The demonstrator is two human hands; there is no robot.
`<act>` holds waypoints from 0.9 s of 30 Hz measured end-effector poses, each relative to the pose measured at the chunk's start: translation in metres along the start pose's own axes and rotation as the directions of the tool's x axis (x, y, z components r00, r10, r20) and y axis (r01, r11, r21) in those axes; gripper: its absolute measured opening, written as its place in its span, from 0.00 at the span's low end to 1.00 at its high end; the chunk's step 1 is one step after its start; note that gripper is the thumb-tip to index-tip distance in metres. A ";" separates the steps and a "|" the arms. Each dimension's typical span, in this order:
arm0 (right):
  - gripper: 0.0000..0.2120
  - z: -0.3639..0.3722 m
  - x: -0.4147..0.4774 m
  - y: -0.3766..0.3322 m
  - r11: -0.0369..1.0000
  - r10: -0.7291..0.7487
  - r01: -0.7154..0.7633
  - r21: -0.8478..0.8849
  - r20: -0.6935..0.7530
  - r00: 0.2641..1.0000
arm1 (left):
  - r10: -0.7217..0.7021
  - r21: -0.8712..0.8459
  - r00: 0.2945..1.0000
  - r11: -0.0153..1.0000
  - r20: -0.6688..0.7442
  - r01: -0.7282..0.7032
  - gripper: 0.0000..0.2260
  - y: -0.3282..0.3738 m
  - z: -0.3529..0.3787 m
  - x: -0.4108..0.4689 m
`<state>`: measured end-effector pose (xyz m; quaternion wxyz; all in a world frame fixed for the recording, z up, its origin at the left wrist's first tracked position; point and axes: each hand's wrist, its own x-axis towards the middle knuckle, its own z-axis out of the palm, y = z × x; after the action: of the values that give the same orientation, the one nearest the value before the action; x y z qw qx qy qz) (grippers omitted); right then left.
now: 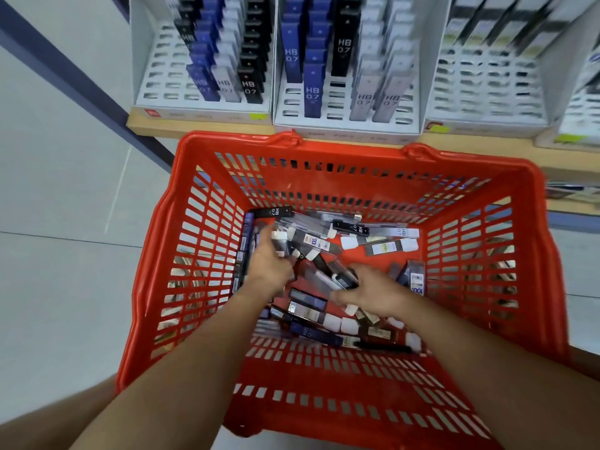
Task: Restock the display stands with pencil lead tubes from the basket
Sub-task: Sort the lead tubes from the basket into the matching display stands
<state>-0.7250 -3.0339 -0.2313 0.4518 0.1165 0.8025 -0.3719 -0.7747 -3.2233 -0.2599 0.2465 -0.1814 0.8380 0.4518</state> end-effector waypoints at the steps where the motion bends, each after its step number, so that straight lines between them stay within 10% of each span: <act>1: 0.27 -0.003 -0.003 0.000 0.989 0.028 -0.026 0.147 -0.013 1.000 | -0.040 -0.131 0.999 0.991 -0.002 0.039 0.27 0.007 -0.006 -0.002; 5: 0.49 -0.009 -0.005 0.007 0.744 0.128 -0.127 0.656 0.046 0.991 | -0.158 -0.603 0.969 0.761 0.188 0.240 0.18 0.038 -0.027 -0.021; 10: 0.18 -0.031 -0.046 -0.033 0.510 -0.060 -0.039 0.859 0.081 0.995 | -0.017 -0.783 0.961 0.576 0.276 0.235 0.12 0.067 -0.039 -0.050; 24: 0.15 -0.037 -0.115 -0.081 0.202 -0.294 0.319 0.926 -0.254 0.922 | 0.131 -0.677 0.987 0.718 -0.091 -0.158 0.13 0.155 -0.045 -0.141; 27: 0.45 -0.039 -0.118 -0.082 0.299 -0.232 0.379 0.876 -0.319 0.919 | 0.181 -0.629 0.980 0.753 -0.082 -0.192 0.04 0.162 -0.042 -0.157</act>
<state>-0.7262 -3.0464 -0.0828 0.1739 0.2187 0.4878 -0.8271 -0.7428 -3.1608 -0.0408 0.1181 -0.1729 0.6524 0.7284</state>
